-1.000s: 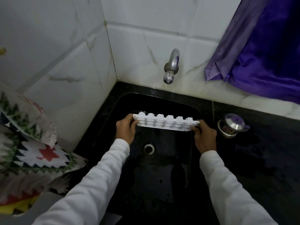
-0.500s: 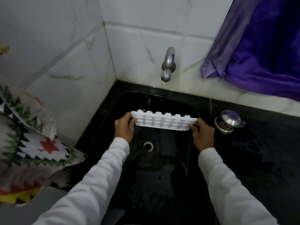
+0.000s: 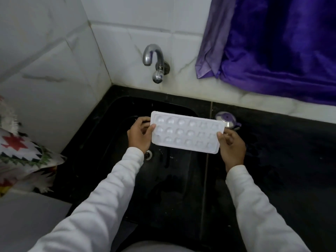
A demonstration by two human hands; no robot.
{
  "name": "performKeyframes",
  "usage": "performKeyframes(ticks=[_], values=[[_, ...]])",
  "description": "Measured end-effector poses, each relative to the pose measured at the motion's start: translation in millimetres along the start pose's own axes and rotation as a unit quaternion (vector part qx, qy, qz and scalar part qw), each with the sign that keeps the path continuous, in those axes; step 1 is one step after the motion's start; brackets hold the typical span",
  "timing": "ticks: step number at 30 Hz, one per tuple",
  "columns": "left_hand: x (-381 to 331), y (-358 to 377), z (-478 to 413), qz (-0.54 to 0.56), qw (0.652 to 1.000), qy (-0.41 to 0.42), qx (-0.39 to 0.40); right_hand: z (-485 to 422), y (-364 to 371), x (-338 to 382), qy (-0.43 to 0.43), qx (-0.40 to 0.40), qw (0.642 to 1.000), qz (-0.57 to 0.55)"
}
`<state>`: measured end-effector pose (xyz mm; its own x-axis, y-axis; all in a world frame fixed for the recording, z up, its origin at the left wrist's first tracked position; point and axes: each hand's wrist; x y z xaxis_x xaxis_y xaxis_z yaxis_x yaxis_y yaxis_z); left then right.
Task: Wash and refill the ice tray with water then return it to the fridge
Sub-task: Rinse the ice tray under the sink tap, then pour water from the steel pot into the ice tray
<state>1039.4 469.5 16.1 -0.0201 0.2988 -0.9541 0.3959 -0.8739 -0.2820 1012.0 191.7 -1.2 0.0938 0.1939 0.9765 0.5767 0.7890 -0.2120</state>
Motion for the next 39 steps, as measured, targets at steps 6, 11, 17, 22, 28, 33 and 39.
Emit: performKeyframes(ticks=[6,11,17,22,28,33,39], values=[[-4,66,57,-0.002,0.994,-0.080,0.071,-15,-83,-36,0.106,-0.028,0.993,0.037],[0,106,89,0.002,0.984,-0.157,0.087,-23,-130,-54,0.138,-0.022,0.986,0.090],[8,136,113,-0.034,0.980,-0.182,0.077,-31,-164,-73,0.146,-0.009,0.978,0.149],[13,147,121,-0.050,0.975,-0.201,0.075,-35,-172,-82,0.141,0.012,0.973,0.179],[16,152,122,-0.080,0.974,-0.200,0.070,-38,-170,-87,0.138,0.030,0.970,0.197],[19,154,120,-0.094,0.972,-0.204,0.071,-39,-168,-88,0.128,0.034,0.968,0.215],[28,151,109,-0.158,0.971,-0.172,0.054,-43,-168,-80,0.024,-0.015,0.973,0.228]])
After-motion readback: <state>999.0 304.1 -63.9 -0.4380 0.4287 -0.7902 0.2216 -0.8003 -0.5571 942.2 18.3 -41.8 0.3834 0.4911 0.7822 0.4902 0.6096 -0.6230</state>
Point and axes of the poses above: each hand's wrist, its own z-axis away from the middle knuckle, its own y-axis out of the palm, x = y × z, and after that the axes turned 5 degrees about -x, right-handed
